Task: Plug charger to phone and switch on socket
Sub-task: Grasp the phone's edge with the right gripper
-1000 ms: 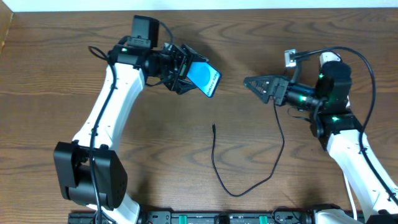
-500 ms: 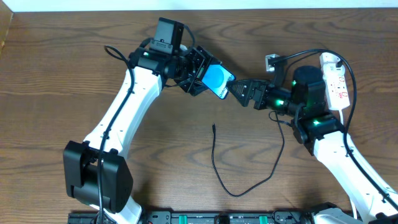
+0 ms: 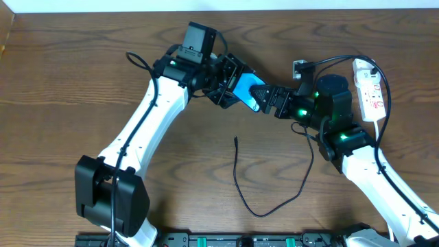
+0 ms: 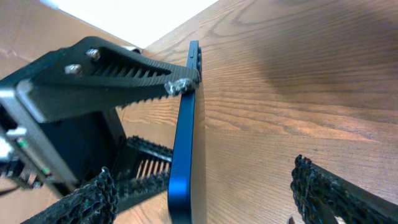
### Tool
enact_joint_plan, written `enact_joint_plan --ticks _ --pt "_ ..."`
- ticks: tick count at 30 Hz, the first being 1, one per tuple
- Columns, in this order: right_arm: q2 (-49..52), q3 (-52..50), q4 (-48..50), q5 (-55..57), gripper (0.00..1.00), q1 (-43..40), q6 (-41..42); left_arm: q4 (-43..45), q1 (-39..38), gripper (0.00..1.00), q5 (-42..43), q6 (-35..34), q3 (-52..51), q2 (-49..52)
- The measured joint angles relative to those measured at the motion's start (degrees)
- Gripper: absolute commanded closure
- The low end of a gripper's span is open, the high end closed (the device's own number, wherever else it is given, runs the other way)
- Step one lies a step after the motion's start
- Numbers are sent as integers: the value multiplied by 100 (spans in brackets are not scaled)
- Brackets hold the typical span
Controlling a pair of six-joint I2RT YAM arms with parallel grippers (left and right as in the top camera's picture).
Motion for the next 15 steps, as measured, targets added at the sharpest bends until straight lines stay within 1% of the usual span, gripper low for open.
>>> enact_joint_plan --ticks 15 --pt "2 0 -133 525 22 223 195 251 -297 93 -22 -236 0 0"
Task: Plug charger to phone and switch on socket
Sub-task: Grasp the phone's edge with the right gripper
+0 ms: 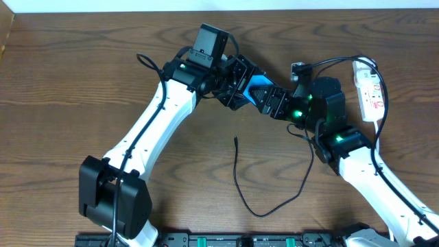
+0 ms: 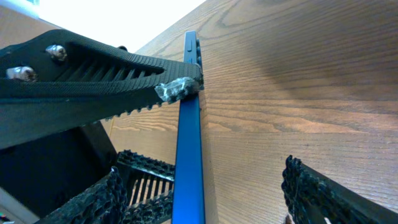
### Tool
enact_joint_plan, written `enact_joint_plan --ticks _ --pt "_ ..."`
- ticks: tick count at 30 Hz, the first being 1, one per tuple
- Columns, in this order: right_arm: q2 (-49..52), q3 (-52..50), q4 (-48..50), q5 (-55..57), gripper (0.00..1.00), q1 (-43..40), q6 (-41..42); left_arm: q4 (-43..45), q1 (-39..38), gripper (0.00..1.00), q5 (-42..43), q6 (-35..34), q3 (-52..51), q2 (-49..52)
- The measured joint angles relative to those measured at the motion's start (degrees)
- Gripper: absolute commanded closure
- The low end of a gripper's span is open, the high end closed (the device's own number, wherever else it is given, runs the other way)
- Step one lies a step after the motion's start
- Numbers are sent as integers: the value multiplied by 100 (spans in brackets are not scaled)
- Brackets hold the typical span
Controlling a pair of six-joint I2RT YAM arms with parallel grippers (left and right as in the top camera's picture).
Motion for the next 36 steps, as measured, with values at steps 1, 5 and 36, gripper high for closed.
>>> enact_joint_plan --ticks 1,5,36 --pt "0 0 0 17 23 2 4 0 -7 93 0 0 0 0" --pt "0 0 0 96 26 11 17 0 -33 93 -20 -2 0 0" --pt "2 0 -186 234 99 155 -232 -7 -81 93 -72 -20 0 0"
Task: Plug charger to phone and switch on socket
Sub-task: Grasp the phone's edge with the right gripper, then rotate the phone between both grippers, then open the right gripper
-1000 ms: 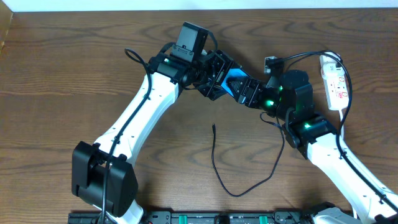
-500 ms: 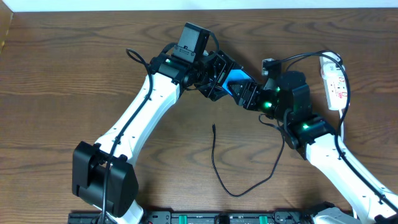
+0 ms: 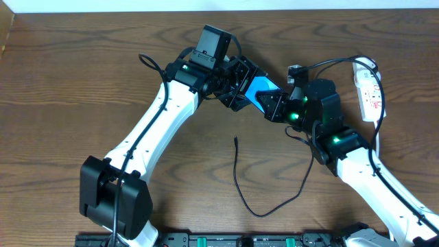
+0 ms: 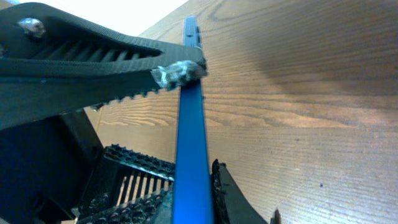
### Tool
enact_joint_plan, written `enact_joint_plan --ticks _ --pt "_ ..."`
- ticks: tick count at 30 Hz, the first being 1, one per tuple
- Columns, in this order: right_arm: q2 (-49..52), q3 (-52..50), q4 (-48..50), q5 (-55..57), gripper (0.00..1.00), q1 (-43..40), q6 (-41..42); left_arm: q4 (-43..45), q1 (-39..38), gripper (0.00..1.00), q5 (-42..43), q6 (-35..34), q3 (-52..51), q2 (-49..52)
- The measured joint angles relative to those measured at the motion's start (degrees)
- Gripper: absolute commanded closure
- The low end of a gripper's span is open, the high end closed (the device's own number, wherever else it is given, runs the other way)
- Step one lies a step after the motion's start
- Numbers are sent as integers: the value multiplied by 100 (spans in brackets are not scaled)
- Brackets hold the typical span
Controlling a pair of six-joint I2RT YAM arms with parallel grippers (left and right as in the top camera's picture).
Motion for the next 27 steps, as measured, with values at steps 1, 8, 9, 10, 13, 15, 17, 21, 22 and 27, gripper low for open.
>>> enact_joint_plan --ticks 1,8,9,10,13,15,17,21,22,27 --pt "0 0 -7 7 99 2 -7 -4 0 93 -9 0 0 0" --pt "0 0 -7 4 99 0 -9 -2 0 50 -11 2 0 0" --pt "0 0 -7 4 99 0 -9 0 0 14 -11 7 0 0" --pt "0 0 -4 4 99 -4 -7 2 0 5 -9 28 0 0" --pt "13 0 -48 -2 99 -33 7 26 0 4 13 81 0 -11" --pt "26 0 -48 -2 99 -118 7 28 2 4 15 164 0 -22" --pt "35 -2 -52 0 99 -245 7 31 7 4 13 208 0 -33" --pt "35 -2 -72 0 99 -520 76 31 74 4 15 323 0 -76" --pt "35 -2 -83 -4 99 -575 127 28 105 4 15 354 0 -101" --pt "35 -2 -85 -173 99 -890 1128 31 251 4 -72 614 0 -339"
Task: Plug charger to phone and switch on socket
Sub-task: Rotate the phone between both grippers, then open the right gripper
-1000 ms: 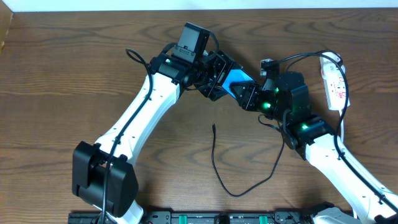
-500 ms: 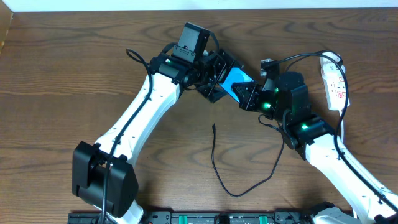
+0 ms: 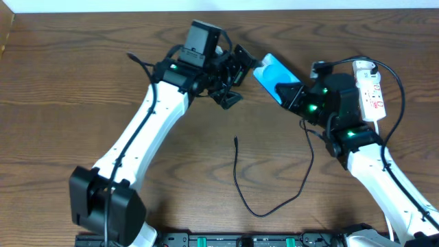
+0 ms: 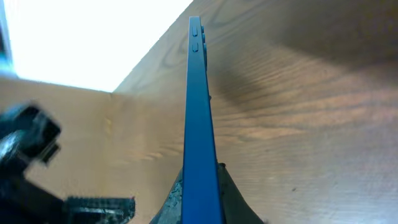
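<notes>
A blue phone [image 3: 271, 72] is held off the table at the back, with my right gripper [image 3: 287, 91] shut on its lower right end. The right wrist view shows the phone [image 4: 198, 112] edge-on, rising from between my right gripper's [image 4: 200, 202] fingers. My left gripper [image 3: 236, 75] stands open just left of the phone, apart from it. The black charger cable [image 3: 264, 211] lies looped on the table, its free plug end [image 3: 235, 141] in the middle. The white socket strip [image 3: 370, 89] lies at the right.
The cable runs up from its loop past my right arm toward the socket strip. The table's back edge [image 3: 309, 9] is close behind both grippers. My left gripper [image 4: 34, 137] shows blurred at the left of the right wrist view.
My left gripper has let go of the phone and stands open to its left. My right gripper, still shut on the phone, now holds it alone, further right and back.
At first my left gripper held the phone while my right gripper stood open around its other end. The right fingers then shut on the phone, so both held it. Now only the right gripper holds it. The cable has not moved.
</notes>
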### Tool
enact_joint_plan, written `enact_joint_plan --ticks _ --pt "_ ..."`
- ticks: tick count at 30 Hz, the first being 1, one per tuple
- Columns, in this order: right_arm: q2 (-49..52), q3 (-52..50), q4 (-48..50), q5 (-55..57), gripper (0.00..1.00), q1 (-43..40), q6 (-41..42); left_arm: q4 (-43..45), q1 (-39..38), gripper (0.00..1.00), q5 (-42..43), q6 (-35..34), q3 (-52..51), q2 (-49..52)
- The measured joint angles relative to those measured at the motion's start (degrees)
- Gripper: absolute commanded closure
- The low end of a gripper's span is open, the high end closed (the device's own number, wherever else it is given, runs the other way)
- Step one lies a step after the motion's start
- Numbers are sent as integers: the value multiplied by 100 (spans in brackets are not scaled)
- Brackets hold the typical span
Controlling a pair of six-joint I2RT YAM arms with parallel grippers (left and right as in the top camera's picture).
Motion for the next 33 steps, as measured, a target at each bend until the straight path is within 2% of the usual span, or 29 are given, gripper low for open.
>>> enact_joint_plan --ticks 3,12,17,23,31,33 --pt "2 -2 146 -282 99 -111 844 0 4 4 -205 133 0 -157" --pt "4 -2 1453 -1646 99 -151 3646 107 2 3 -710 195 0 -306" --pt "4 -2 1569 -2227 99 -151 4955 540 2 3 -870 -17 0 -306" --pt "4 -2 1646 -2457 99 -155 5895 898 2 3 -1084 -295 0 -306" --pt "4 -2 2225 -2605 98 -155 6279 920 2 4 -1296 -363 0 -306" --pt "4 -2 2308 -2621 99 -155 6295 920 2 14 -1307 -435 0 -306"
